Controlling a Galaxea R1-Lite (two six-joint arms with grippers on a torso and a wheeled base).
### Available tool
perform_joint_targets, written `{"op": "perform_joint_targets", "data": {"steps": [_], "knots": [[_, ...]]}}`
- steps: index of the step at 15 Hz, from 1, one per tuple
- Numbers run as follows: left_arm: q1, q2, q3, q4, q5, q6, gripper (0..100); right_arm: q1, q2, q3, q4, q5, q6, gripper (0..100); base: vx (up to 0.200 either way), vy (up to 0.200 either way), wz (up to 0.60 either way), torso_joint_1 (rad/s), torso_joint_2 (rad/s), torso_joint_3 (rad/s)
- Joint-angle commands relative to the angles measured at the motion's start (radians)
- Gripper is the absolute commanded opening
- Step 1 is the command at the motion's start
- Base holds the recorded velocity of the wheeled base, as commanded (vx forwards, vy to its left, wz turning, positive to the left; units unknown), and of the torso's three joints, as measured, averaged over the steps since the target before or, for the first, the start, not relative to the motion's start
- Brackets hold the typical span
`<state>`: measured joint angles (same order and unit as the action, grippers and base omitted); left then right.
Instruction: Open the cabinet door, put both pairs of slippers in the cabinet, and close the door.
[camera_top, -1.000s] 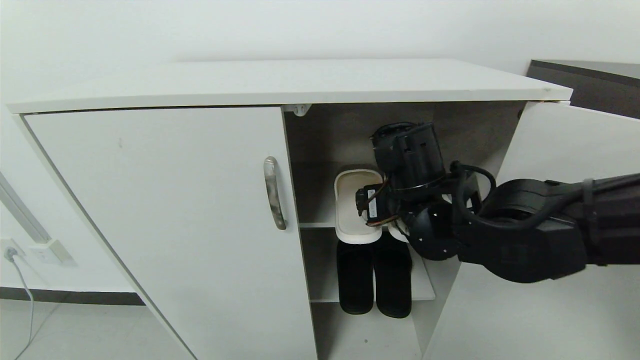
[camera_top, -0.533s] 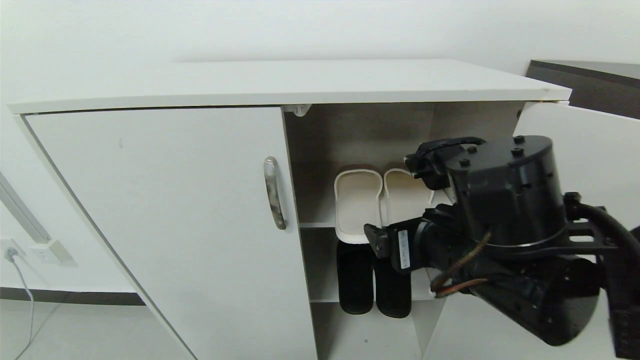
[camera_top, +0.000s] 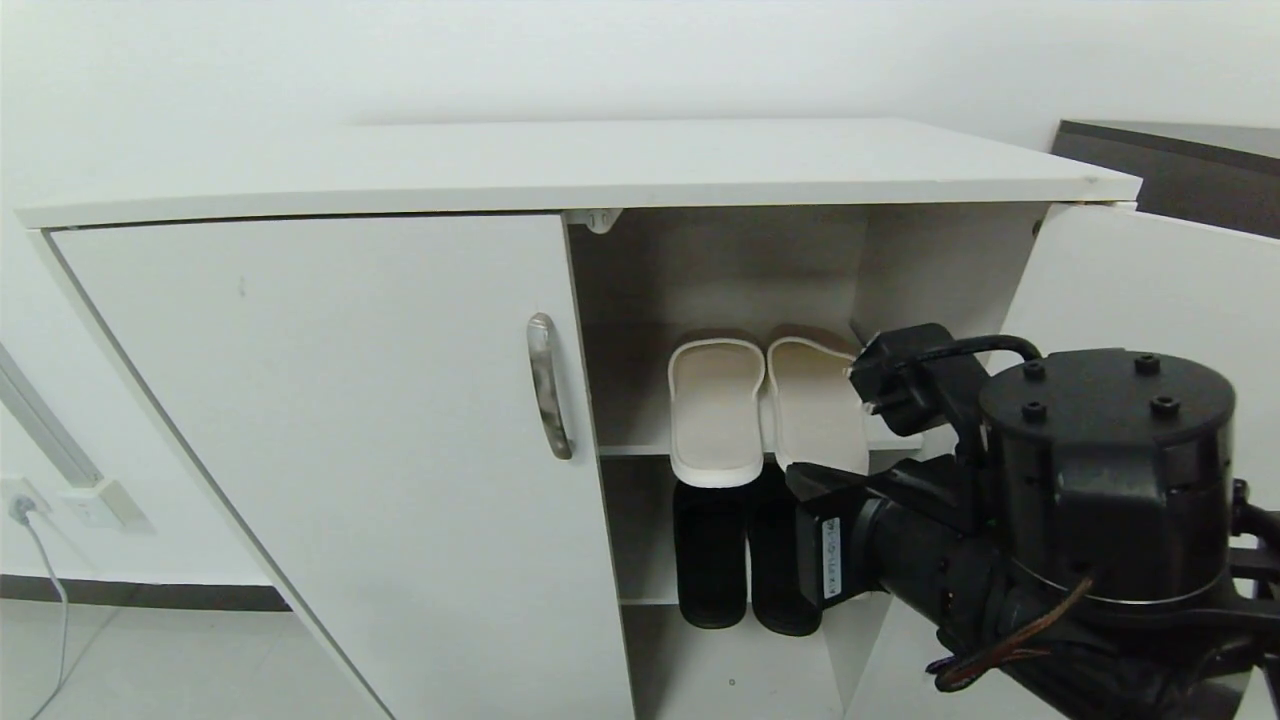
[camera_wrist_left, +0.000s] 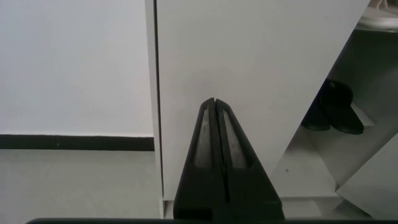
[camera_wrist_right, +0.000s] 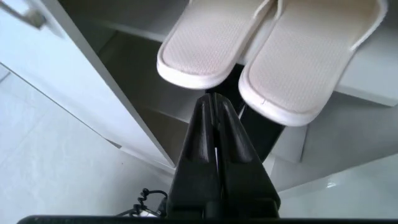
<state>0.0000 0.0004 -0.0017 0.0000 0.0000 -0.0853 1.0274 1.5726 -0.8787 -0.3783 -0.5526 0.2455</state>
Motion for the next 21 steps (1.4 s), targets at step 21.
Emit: {"op": "perform_joint_targets", "data": {"steps": [21], "knots": [[0.000, 0.001, 0.000, 0.000, 0.000, -0.002, 0, 0.000, 0.052, 0.066, -0.040, -0.007, -0.006, 0, -0.143, 0.000, 0.00, 0.001, 0.00, -0.001]]}}
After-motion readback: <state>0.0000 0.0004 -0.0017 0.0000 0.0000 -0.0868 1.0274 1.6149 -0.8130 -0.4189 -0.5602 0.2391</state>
